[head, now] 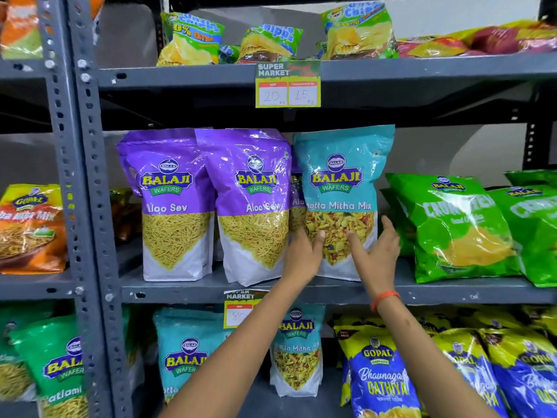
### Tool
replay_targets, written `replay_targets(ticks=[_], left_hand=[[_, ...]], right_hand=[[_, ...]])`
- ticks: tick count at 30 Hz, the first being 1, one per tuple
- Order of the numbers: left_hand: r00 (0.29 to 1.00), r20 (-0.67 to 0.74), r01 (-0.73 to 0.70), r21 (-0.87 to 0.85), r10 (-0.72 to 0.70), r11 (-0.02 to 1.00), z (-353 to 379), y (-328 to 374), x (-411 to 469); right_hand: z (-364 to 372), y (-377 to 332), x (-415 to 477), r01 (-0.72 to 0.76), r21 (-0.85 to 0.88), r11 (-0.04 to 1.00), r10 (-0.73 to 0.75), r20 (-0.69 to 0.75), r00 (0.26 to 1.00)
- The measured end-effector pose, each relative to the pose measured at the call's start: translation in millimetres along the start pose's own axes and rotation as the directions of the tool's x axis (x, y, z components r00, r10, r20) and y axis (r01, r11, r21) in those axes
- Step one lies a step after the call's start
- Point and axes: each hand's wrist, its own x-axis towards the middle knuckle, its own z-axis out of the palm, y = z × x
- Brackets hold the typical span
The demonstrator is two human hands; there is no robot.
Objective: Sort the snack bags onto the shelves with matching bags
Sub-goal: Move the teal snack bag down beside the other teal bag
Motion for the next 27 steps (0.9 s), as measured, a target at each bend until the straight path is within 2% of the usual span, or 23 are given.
replay_targets(ticks=[2, 4, 8, 15, 22, 27], left_hand=[[0.994, 0.061, 0.098, -0.081, -0.093, 0.992, 1.5, 5.7, 2.6], [0.99, 0.09, 0.124, -0.206, -0.107, 0.971, -0.5, 7.7, 3.0], [0.991, 0.081, 0.13, -0.307, -0.111, 0.943, -6.2, 3.6, -0.8], [0.998, 0.047, 0.058, -0.49, -0.04, 0.87, -22.7, 12.9, -22.8], [0.994, -0.108, -0.064, -0.387, 0.024, 0.92, -37.1, 9.4, -60.8], [0.997, -0.067, -0.056, -0.353, 0.034, 0.934, -37.1, -26.0, -97.9]], right_hand=[[-5.9, 6.8, 5.4, -0.141, 0.07, 0.987, 0.13, 0.142, 0.981], [-10.4, 12.0, 8.4, -0.207, 0.099, 0.973, 0.181, 0.226, 0.957], [-18.8, 14.7, 5.1, -0.169, 0.143, 0.975, 0.137, 0.21, 0.968], [-38.7, 4.5, -12.3, -0.05, 0.204, 0.978, 0.019, 0.147, 0.989], [-55.0, -7.2, -41.2, -0.03, 0.322, 0.946, -0.03, 0.179, 0.983], [-50.4, 25.9, -85.4, -0.079, 0.31, 0.948, 0.01, 0.22, 0.975]])
